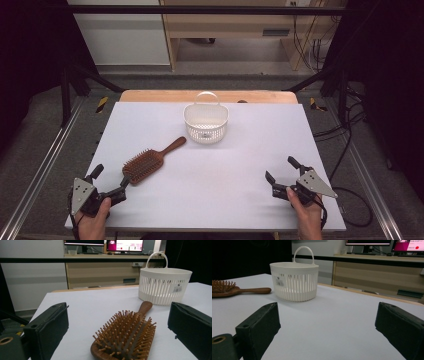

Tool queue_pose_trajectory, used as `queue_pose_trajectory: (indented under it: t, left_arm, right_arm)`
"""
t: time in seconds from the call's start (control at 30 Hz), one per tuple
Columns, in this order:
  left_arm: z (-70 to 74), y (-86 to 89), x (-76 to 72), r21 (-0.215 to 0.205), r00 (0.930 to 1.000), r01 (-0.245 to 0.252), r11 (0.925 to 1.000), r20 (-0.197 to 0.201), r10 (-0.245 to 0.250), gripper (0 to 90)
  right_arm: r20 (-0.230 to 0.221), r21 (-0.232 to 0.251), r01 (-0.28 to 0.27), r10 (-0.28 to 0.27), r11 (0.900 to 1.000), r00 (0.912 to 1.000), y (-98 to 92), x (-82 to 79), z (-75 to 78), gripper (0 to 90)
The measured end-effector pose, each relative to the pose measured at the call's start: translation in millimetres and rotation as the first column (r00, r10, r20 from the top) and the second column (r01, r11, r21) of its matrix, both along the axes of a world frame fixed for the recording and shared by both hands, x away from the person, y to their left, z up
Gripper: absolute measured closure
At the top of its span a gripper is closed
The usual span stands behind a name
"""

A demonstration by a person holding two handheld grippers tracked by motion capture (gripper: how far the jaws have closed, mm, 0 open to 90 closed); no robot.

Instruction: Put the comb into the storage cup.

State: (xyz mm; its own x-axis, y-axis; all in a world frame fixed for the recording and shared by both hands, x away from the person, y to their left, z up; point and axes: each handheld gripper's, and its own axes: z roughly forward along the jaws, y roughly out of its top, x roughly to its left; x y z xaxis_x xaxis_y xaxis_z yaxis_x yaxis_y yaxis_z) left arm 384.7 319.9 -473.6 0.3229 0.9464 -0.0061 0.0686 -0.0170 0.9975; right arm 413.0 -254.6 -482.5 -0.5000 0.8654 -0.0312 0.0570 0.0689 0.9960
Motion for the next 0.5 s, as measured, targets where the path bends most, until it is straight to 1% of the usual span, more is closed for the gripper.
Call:
queue_pose_trajectory:
  t: [0.1, 0.17, 0.23, 0.27, 0.3, 0.33, 0.37, 0.4, 0.43, 0.5]
  left_arm:
    - [1.2, 0.3, -0.9, -0.015, 0.9999, -0.012, 0.9998, -0.005, 0.012, 3.4]
    - [1.4, -0.4, -1.6, -0.019, 0.9997, -0.019, 0.9996, -0.013, 0.018, 3.6]
    - [1.9, -0.9, -1.6, -0.020, 0.9997, -0.020, 0.9996, -0.014, 0.019, 4.0]
    - [3.2, -1.7, -1.8, -0.029, 0.9993, -0.027, 0.9992, -0.026, 0.026, 4.5]
    - [3.2, -1.7, -1.8, -0.029, 0.9993, -0.027, 0.9992, -0.026, 0.026, 4.6]
    - [3.8, -3.0, -2.1, -0.039, 0.9986, -0.029, 0.9988, -0.046, 0.028, 4.6]
    - [5.3, -4.6, -2.0, -0.032, 0.9977, -0.037, 0.9988, -0.058, 0.035, 4.6]
    - [5.3, -4.6, -2.0, -0.032, 0.9977, -0.037, 0.9988, -0.058, 0.035, 4.8]
    - [11.2, -8.0, -2.1, -0.039, 0.9964, -0.047, 0.9981, -0.072, 0.044, 5.2]
    - [19.0, -12.6, -2.0, -0.030, 0.9962, -0.043, 0.9986, -0.077, 0.041, 5.4]
  right_arm:
    - [-0.006, -0.005, 0.002, -0.002, 1.000, 1.0000, -0.6, 0.2, -1.3, 5.9]
    - [-0.013, -0.003, 0.006, -0.006, 1.000, 0.9999, -1.3, 0.5, -1.9, 5.8]
    - [-0.013, -0.001, 0.007, -0.007, 1.000, 0.9999, -1.6, 0.3, -1.8, 5.8]
    - [-0.008, 0.007, 0.007, -0.007, 1.000, 0.9999, -1.7, -0.2, -0.9, 5.7]
    - [-0.008, 0.007, 0.007, -0.007, 1.000, 0.9999, -1.7, -0.2, -0.9, 5.7]
    - [-0.005, 0.009, 0.007, -0.007, 1.000, 1.0000, -1.4, -1.0, -0.3, 5.6]
    - [-0.005, 0.009, 0.008, -0.008, 1.000, 1.0000, -1.3, -1.3, -0.2, 5.6]
    - [-0.004, 0.009, 0.009, -0.009, 1.000, 1.0000, -1.1, -1.9, 0.1, 5.6]
    - [-0.003, 0.012, 0.008, -0.008, 1.000, 1.0000, -1.0, -2.1, 0.5, 5.6]
    - [-0.001, 0.015, 0.009, -0.009, 1.000, 1.0000, -0.8, -2.3, 1.2, 5.6]
